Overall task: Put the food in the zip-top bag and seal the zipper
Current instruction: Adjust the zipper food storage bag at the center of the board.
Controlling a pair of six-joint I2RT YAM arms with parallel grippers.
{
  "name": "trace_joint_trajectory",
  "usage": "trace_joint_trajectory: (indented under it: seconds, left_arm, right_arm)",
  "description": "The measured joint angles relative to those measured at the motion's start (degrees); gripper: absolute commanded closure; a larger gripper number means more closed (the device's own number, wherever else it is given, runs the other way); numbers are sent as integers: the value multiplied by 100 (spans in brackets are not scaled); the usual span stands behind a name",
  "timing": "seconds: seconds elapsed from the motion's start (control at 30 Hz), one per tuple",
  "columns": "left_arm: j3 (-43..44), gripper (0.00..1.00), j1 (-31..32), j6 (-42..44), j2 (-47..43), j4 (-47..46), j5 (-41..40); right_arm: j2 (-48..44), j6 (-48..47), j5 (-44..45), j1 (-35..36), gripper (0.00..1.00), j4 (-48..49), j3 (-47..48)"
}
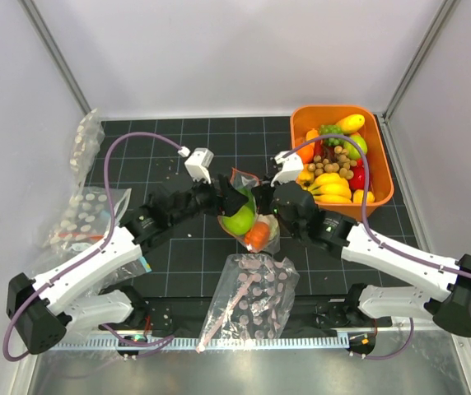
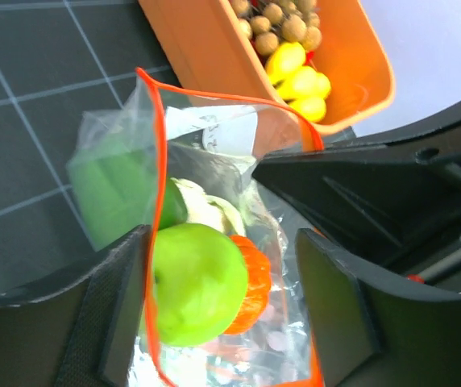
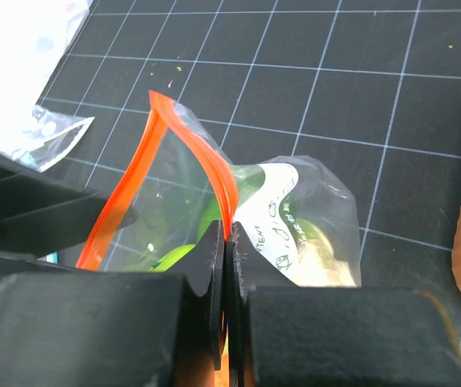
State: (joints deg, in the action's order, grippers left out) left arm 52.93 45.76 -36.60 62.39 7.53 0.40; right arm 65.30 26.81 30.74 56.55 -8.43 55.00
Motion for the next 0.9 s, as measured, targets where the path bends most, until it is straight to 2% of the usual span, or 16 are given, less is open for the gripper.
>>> trace_joint_trajectory:
  seconds: [0.03,0.2,0.27,0.4,0.43,0.53,0.6,0.67,0.7,0.8,0.87,0.9]
  left_arm:
    - [7,37,0,9,-4,9,-68]
    - [96,47,0,20,57,184,-363]
    - [184,56,0,11,155,295,-470]
    - [387,81,0,-2,398,581,-686]
    - [431,90,0,4,439,654,-728]
    - [472,100,0,26,474,785,-822]
    - [496,100,0,33,474,855,-903]
    - [505,100,0,44,474,896,-1008]
    - [505,100,0,46,472,918,-1058]
    - [503,100,-17,37,457,986,-1224]
    - [476,100,-74,-17,400,990,-1346]
    - [439,100,-127,-52,350,984,-1394]
  right_arm:
    - [0,42,-31,-57,99,26,-22]
    - [0,197,-302,-330,99,190,-192]
    - [0,247,-398,-402,99,232,-251]
    - [0,308,-546,-481,99,256,-284]
    - [0,313,-581,-483,99,264,-284]
    - [0,315,-710,-487,94,304,-284]
    - [0,313,-831,-487,90,330,-284]
    - [2,319,-946,-487,76,345,-284]
    - [15,317,-1010,-490,63,350,-284]
    - [140,313,-1172,-492,39,341,-260]
    - [293,295,-1298,-492,33,267,-190]
    - [382,282,-1386,-492,25,236,-136]
